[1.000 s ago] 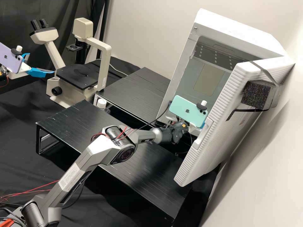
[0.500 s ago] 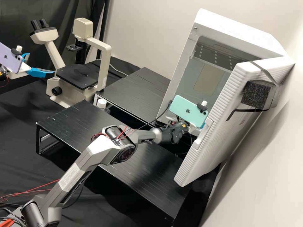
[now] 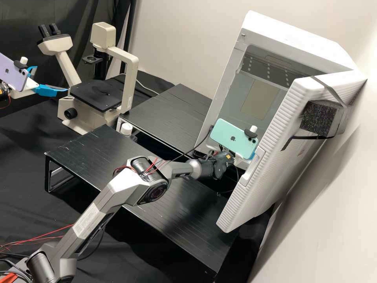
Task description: Take out the petri dish and place it under the microscope.
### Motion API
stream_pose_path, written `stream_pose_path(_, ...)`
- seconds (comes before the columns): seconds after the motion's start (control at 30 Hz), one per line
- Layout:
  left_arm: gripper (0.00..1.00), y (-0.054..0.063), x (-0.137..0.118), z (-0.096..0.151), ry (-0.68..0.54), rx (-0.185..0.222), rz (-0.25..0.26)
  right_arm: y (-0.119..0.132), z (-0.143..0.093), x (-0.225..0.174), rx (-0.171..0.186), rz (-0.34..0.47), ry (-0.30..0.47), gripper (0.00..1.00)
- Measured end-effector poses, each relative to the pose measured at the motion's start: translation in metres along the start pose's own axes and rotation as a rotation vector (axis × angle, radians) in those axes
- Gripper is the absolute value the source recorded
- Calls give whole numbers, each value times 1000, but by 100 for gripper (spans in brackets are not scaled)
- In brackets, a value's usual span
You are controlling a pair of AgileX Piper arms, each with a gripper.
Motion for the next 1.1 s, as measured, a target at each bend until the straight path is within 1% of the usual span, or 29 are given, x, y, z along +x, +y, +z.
stream_pose_path(0.27, 100, 0, 0, 0, 0, 0, 0, 0, 0, 0, 1, 1, 0, 0)
stream_pose_path(0.37, 100, 0, 0, 0, 0, 0, 0, 0, -1, 0, 9, 2, 1, 0)
stream_pose_path(0.77, 100, 0, 0, 0, 0, 0, 0, -3, 1, 0, 11, -6, -4, 0)
stream_pose_path(0.8, 100, 0, 0, 0, 0, 0, 0, -4, 1, -2, 19, -6, -2, 0)
stream_pose_path(0.93, 100, 0, 0, 0, 0, 0, 0, -4, -1, -12, 26, -14, 21, 0)
stream_pose_path(1.1, 100, 0, 0, 0, 0, 0, 0, 8, -6, -42, 37, 0, 62, 0)
